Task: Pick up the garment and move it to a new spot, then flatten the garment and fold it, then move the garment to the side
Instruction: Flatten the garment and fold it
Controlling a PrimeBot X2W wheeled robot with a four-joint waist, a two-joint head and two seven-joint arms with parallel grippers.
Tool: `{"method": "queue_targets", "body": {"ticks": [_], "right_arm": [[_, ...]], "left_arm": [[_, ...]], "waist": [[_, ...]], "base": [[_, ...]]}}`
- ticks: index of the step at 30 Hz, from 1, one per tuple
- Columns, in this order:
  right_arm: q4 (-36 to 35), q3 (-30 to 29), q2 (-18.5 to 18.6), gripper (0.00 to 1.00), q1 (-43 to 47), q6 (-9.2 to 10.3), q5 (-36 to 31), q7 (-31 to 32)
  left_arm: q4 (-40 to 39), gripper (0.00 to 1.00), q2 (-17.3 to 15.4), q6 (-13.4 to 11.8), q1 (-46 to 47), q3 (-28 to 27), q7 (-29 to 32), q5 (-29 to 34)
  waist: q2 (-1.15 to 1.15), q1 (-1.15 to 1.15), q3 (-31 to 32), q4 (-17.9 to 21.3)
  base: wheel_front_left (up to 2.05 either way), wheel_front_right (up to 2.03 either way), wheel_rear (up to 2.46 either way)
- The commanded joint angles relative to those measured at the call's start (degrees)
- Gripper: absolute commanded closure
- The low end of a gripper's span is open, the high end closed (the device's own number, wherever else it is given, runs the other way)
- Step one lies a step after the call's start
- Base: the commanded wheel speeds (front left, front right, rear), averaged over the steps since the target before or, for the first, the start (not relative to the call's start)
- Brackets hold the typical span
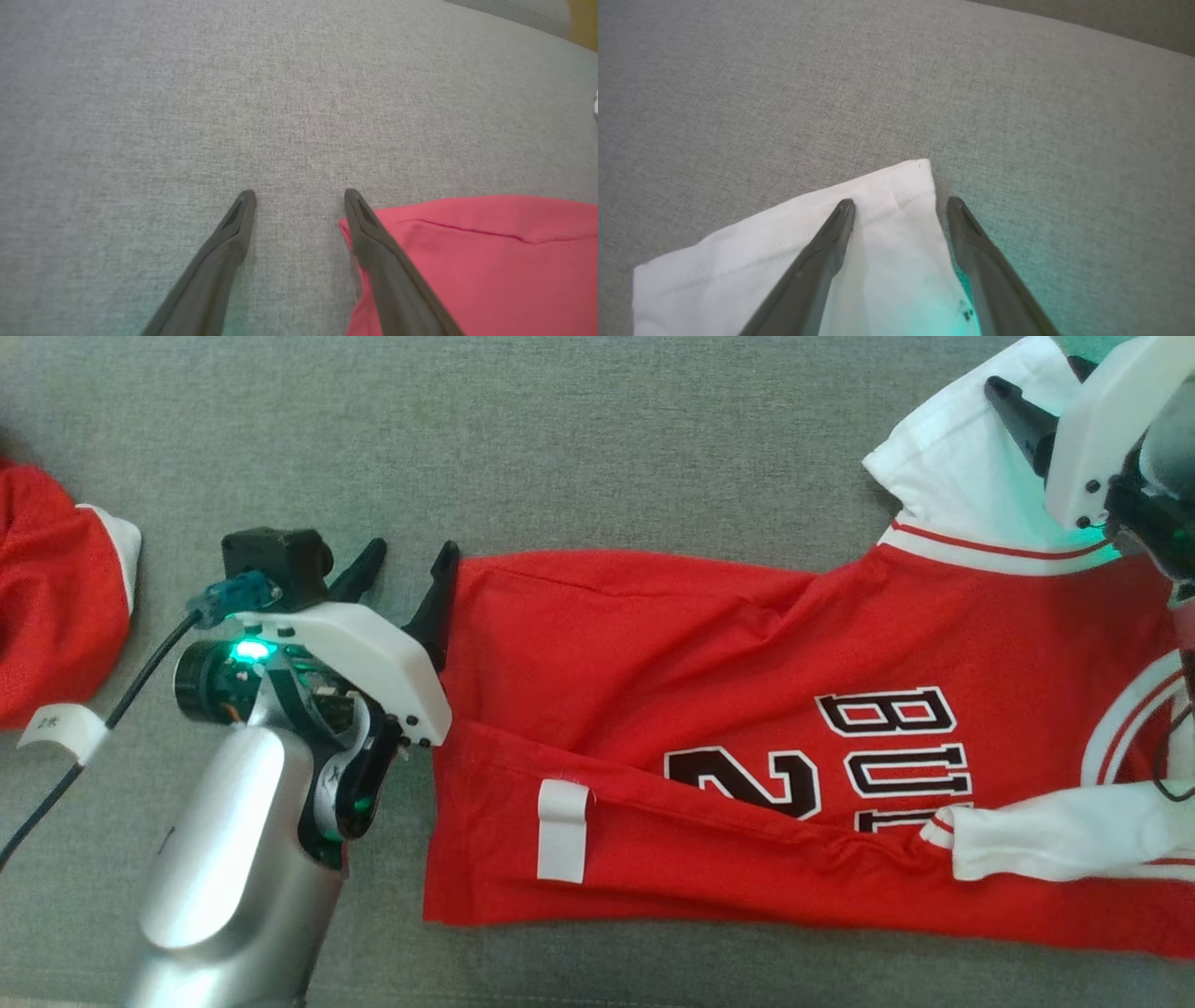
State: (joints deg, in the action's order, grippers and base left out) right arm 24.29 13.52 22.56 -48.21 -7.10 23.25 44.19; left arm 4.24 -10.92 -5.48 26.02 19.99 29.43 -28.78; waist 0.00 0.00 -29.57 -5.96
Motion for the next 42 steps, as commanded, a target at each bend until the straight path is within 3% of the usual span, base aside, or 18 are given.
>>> {"method": "queue_targets", "body": {"ticks": [1, 13, 19, 20, 21, 22, 27, 33, 42], "right_arm": [[-1.1, 0.8, 0.5, 0.0, -0.4, -0.39, 0.6, -0.4], [0.9, 3.0, 2.0, 0.0, -0.2, -0.39, 2.2, -1.0], [1.1, 4.2, 1.2, 0.0, -0.3, -0.39, 2.9, -0.9], [1.0, 4.6, 1.1, 0.73, -0.4, -0.39, 3.5, -0.8], [0.9, 4.9, 0.9, 1.0, -0.4, -0.39, 4.4, -0.6], [0.5, 5.4, 0.7, 1.0, -0.3, -0.39, 5.6, -0.5], [-1.4, 5.8, 1.5, 1.0, -1.6, -0.39, 9.5, -5.1], [1.0, 2.2, 1.5, 1.0, -5.0, -0.39, 9.4, -11.7], [1.0, 0.4, 1.7, 1.0, -5.4, -0.39, 10.2, -12.8]], "left_arm": [[-0.6, 0.0, -1.3, 0.2, 0.2, -1.2, 0.9, -0.4], [-7.7, 0.0, -1.4, 0.7, -1.7, -0.8, 4.0, -3.7], [-7.2, 0.0, -1.7, 0.2, -2.7, 0.3, 5.4, -3.4], [-6.9, 0.01, -1.6, 0.3, -2.6, 0.5, 5.4, -3.4], [-6.6, 0.91, -1.5, 0.5, -2.5, 0.7, 5.3, -3.5], [-6.3, 1.0, -1.2, 0.7, -2.3, 0.7, 5.2, -3.8], [-4.2, 1.0, -1.1, 2.0, -1.2, 0.8, 4.0, -4.3], [-3.4, 1.0, -0.7, 1.3, 1.1, -1.4, 1.3, -4.8], [-5.3, 1.0, -1.0, 0.1, 1.9, -4.3, -0.8, -5.7]], "waist": [[0.0, 0.0, 0.1, 0.1], [0.0, 0.0, 1.2, 0.0], [0.0, 0.0, 0.5, 0.4], [0.0, 0.0, 0.4, 0.5], [0.0, 0.0, 0.4, 0.6], [0.0, 0.0, 0.4, 0.6], [0.0, 0.0, 1.2, 1.0], [0.0, 0.0, 3.2, 1.6], [0.0, 0.0, 5.7, 3.7]], "base": [[0.0, 0.0, 0.0], [0.0, 0.0, 0.0], [0.0, 0.0, 0.0], [0.0, 0.0, 0.0], [0.0, 0.0, 0.0], [0.0, 0.0, 0.0], [0.0, 0.0, 0.0], [0.0, 0.0, 0.0], [0.0, 0.0, 0.0]]}}
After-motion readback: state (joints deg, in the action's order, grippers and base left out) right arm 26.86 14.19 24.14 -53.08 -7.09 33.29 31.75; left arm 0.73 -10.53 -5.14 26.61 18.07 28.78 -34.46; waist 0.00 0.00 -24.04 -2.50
